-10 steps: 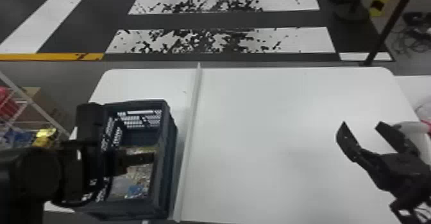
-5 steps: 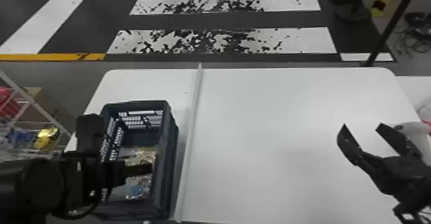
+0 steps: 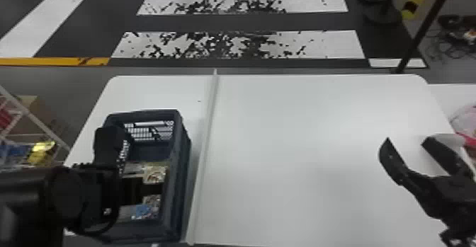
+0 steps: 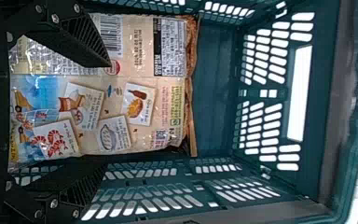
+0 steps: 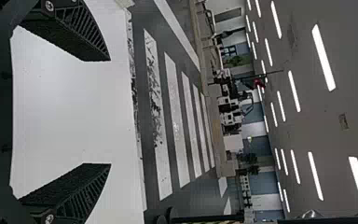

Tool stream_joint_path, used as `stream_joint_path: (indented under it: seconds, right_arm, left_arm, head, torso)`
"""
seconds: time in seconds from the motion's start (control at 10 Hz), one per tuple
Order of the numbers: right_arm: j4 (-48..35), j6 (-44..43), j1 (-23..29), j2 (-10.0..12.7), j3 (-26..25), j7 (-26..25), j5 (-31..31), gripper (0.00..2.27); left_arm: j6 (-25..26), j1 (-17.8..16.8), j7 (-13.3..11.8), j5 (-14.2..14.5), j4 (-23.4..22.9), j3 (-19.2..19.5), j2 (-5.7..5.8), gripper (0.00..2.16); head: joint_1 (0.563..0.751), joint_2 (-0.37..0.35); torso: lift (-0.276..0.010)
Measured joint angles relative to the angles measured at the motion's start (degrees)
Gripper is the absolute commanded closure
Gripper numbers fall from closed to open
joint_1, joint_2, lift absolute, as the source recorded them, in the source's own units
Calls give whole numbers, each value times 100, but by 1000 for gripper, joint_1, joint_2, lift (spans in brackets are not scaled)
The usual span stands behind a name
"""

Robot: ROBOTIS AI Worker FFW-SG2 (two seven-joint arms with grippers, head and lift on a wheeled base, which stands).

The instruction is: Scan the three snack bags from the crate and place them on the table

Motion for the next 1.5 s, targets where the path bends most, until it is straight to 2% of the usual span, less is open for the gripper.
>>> stream_joint_path:
  seconds: [0.3, 0.4, 0.5, 0.6, 0.8, 1.1, 1.5]
  right_arm:
    - [0, 3, 16, -31, -54, 0, -8, 76]
    - [0, 6, 23, -42, -63, -1, -8, 76]
    - [6, 7, 32, -54, -85, -6, -8, 76]
    - [14, 12, 41, -66, -115, -6, -8, 76]
    - [5, 50, 60, -102, -162, -5, -6, 76]
    - [-69, 235, 27, -116, -112, -8, -7, 76]
    - [-137, 432, -16, -117, -32, -8, -37, 76]
  left_arm:
    - [0, -119, -46, -68, 348, -82, -30, 215]
    - [0, -186, -94, -90, 496, -103, -30, 650]
    - [0, -248, -177, -119, 639, -118, -30, 1723]
    - [0, -291, -205, -155, 743, -123, -30, 2061]
    - [0, -307, -200, -171, 705, -51, -30, 2064]
    - [1, -162, -252, -173, 161, 222, -33, 2064]
    - [0, -12, -640, -163, -216, 598, -39, 2064]
  head:
    - [695, 43]
    - [695, 39]
    - [695, 31]
    - [695, 29]
    - [695, 28]
    - [695, 57]
    - [695, 99]
  torso:
    - [-62]
    - [-62]
    - [-62]
    - [-62]
    - [-62]
    - [-62]
    - [-62]
